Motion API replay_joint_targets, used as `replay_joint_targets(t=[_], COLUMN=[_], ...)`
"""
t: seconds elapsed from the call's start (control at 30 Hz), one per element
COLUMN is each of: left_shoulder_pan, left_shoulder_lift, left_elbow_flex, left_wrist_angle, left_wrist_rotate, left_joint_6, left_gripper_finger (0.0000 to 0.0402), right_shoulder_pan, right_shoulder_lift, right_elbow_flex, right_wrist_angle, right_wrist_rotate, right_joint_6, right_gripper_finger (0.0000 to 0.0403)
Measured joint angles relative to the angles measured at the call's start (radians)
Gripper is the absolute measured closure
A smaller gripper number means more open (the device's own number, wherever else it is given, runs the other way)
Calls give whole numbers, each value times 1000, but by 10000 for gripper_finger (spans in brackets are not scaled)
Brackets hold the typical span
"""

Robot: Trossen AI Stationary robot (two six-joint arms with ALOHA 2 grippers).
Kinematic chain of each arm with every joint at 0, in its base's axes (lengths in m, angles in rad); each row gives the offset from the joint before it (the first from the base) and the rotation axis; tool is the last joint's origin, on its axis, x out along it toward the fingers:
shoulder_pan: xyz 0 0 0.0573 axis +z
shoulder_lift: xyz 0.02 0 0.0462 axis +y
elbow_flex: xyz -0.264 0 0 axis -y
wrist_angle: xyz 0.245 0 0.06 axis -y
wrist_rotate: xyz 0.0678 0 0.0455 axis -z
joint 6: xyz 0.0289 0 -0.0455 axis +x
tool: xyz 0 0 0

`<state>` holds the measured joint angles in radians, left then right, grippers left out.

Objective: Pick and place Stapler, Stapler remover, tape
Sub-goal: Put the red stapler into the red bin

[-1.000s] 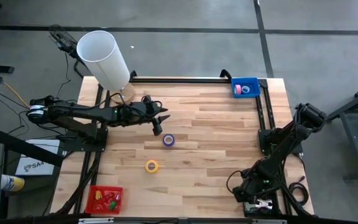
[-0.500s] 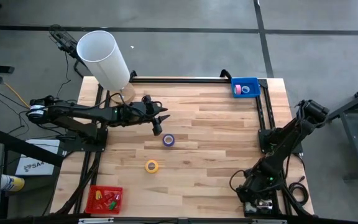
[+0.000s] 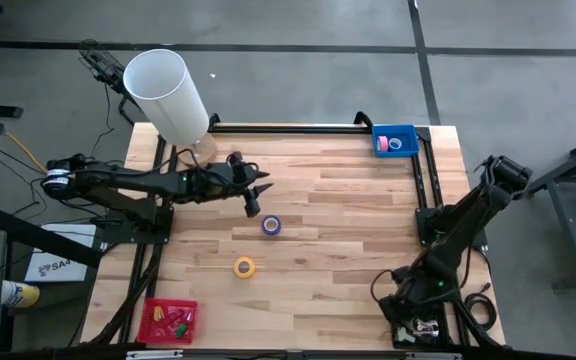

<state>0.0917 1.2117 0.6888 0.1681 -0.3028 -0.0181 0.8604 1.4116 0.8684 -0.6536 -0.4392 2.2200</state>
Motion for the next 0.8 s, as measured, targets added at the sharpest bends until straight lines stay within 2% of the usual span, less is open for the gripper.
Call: replay_joint_targets(t=[0.2,0.4,0.53,0.8], left_shoulder_pan=[9,8,8,20], left_shoulder_lift=[-39,-76,-94,-99], left_elbow_flex=[1,0,0,0], left_wrist_angle=[1,-20,-45,-130], left_wrist_rotate=[-7,-27,-38,-157], left_joint_6=[16,17,14,-98], left_gripper_finger=[261,261,261,261], right_shoulder_pan=[-11,-72,-146,-337], right_shoulder_lift=[-71,-111,-131,-174], right_elbow_flex=[0,0,0,0], right_wrist_angle=[-102,-208,-258,-367], right_wrist_rotate=[172,260,323,450], right_joint_6=[-48,-192,-315,-599], right_gripper_finger=[130,134,135,135])
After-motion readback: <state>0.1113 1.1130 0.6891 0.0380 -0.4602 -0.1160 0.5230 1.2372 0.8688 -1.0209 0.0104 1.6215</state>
